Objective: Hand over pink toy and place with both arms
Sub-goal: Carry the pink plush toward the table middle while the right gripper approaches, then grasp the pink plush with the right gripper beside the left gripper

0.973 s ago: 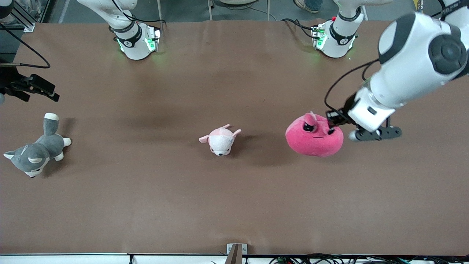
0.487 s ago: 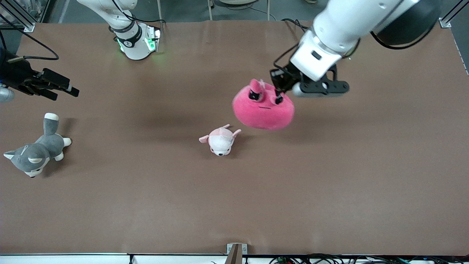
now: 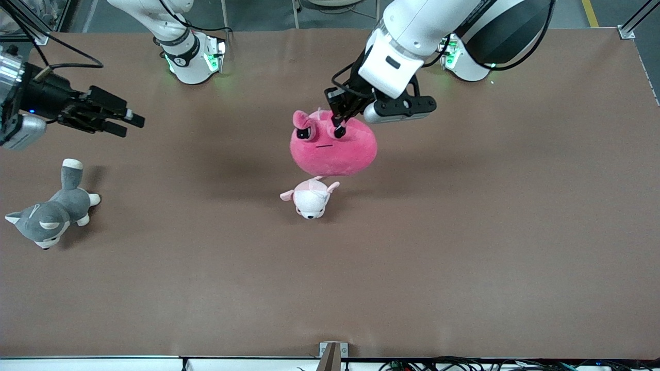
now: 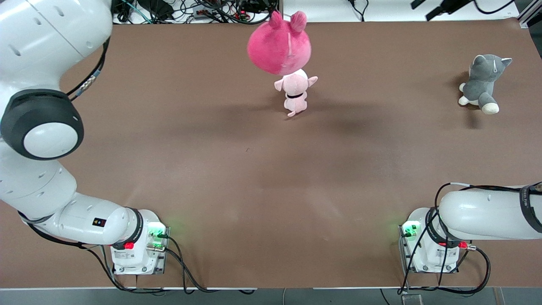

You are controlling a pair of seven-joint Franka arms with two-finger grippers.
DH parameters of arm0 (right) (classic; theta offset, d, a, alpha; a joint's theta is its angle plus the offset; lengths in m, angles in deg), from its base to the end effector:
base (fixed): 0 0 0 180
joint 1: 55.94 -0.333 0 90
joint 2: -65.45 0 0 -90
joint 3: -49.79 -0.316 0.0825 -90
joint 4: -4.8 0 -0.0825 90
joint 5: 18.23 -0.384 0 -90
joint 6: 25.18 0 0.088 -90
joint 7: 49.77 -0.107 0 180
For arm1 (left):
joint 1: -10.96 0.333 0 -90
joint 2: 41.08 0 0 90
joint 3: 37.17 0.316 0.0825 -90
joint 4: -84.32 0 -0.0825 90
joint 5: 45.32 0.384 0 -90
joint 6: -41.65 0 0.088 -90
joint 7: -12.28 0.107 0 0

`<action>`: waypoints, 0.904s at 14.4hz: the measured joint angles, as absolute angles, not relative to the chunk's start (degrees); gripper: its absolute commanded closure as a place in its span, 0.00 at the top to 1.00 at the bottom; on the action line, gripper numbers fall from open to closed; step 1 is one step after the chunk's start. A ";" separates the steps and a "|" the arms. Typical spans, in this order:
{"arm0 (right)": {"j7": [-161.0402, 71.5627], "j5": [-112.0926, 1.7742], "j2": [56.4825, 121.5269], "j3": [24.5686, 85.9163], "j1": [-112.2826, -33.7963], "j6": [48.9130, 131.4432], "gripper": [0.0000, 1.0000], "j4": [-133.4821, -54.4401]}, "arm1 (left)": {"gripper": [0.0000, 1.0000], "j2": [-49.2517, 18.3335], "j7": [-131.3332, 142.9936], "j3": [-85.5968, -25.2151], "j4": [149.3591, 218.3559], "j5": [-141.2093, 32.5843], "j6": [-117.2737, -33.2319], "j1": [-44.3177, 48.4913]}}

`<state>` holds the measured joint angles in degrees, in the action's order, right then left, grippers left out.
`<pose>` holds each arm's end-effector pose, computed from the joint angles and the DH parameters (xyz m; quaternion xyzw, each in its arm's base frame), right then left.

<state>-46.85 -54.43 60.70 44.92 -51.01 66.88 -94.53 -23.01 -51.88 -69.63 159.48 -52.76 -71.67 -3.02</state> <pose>0.5304 0.0626 0.6149 -0.9515 -0.0055 0.0129 0.3073 0.5025 -0.4462 0.6277 0.9513 0.1896 -0.0053 0.2431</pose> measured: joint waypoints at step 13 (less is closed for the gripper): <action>-57.90 -56.33 67.88 44.48 -69.43 83.84 0.73 -93.49 | 0.00 -14.21 -58.66 -69.11 156.80 -52.77 -79.38 -7.42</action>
<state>-57.90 -56.33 67.88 44.48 -69.43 83.84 -93.49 -14.21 -58.66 -69.11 156.80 -52.77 -79.38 -7.42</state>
